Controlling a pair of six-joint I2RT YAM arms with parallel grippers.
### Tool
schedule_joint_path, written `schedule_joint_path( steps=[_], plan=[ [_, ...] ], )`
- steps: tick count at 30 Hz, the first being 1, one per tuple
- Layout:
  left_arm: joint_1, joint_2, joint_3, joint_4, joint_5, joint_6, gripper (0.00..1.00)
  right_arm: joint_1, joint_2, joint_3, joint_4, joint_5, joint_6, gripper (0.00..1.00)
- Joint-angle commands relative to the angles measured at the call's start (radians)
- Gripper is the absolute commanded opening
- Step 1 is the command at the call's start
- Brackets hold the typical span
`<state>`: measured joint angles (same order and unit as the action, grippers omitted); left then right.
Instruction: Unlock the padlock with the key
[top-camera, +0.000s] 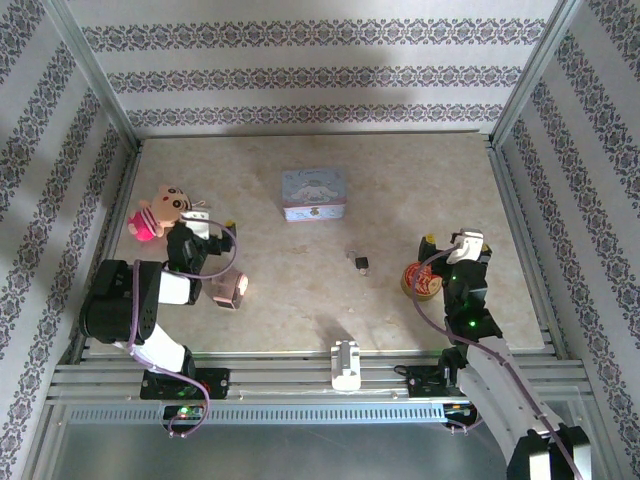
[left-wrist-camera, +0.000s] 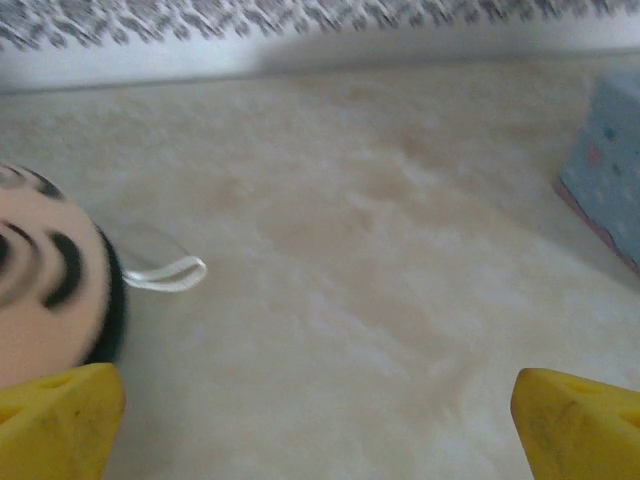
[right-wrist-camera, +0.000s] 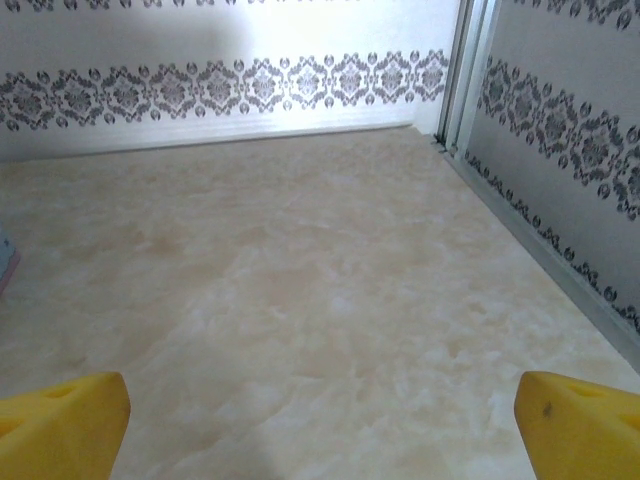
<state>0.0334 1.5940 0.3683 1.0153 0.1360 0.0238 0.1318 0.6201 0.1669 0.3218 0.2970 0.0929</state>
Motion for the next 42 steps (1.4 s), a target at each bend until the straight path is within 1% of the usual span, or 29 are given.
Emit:
schedule_joint_path(
  steps=[1, 5, 8, 11, 14, 19, 22, 28, 30, 33, 35, 37, 39, 40, 42],
  plan=[
    [0.023, -0.003, 0.009, -0.048, 0.044, -0.036, 0.99, -0.044, 0.04, -0.038, 0.168, -0.079, -0.043, 0.98],
    [0.022, -0.003, 0.009, -0.049, 0.043, -0.035, 0.99, -0.1, 0.149, -0.038, 0.28, -0.163, -0.052, 0.98],
    [0.022, -0.003, 0.009, -0.047, 0.041, -0.036, 0.99, -0.119, 0.261, -0.014, 0.346, -0.216, -0.081, 0.98],
    [0.022, -0.002, 0.009, -0.047, 0.038, -0.035, 0.99, -0.129, 0.375, -0.011, 0.466, -0.237, -0.087, 0.98],
    [0.022, -0.003, 0.008, -0.046, 0.038, -0.036, 0.99, -0.143, 0.463, -0.017, 0.583, -0.257, -0.061, 0.98],
    [0.021, -0.003, 0.008, -0.044, 0.041, -0.035, 0.99, -0.186, 0.626, 0.013, 0.684, -0.32, -0.007, 0.98],
    [0.022, -0.003, 0.006, -0.043, 0.04, -0.036, 0.99, -0.201, 0.752, 0.007, 0.828, -0.354, 0.016, 0.98],
    [0.021, -0.003, 0.006, -0.041, 0.048, -0.033, 0.99, -0.209, 0.94, 0.028, 0.983, -0.38, 0.027, 0.98],
    [0.022, -0.002, 0.007, -0.044, 0.05, -0.03, 0.99, -0.216, 0.947, 0.042, 0.97, -0.396, 0.034, 0.98],
    [0.021, -0.002, 0.008, -0.044, 0.052, -0.031, 0.99, -0.218, 0.917, 0.082, 0.854, -0.387, 0.034, 0.98],
    [0.021, -0.001, 0.008, -0.044, 0.051, -0.031, 0.99, -0.214, 0.922, 0.106, 0.82, -0.406, 0.023, 0.98],
    [0.021, -0.002, 0.008, -0.044, 0.051, -0.03, 0.99, -0.207, 0.926, 0.138, 0.773, -0.44, 0.003, 0.98],
    [0.02, -0.002, 0.007, -0.045, 0.051, -0.031, 0.99, -0.2, 0.924, 0.168, 0.717, -0.526, -0.039, 0.98],
    [0.021, -0.002, 0.008, -0.044, 0.051, -0.03, 0.99, -0.195, 0.926, 0.171, 0.708, -0.568, -0.056, 0.98],
    [0.021, -0.001, 0.008, -0.044, 0.051, -0.03, 0.99, -0.193, 0.926, 0.171, 0.71, -0.603, -0.066, 0.99]
  ],
)
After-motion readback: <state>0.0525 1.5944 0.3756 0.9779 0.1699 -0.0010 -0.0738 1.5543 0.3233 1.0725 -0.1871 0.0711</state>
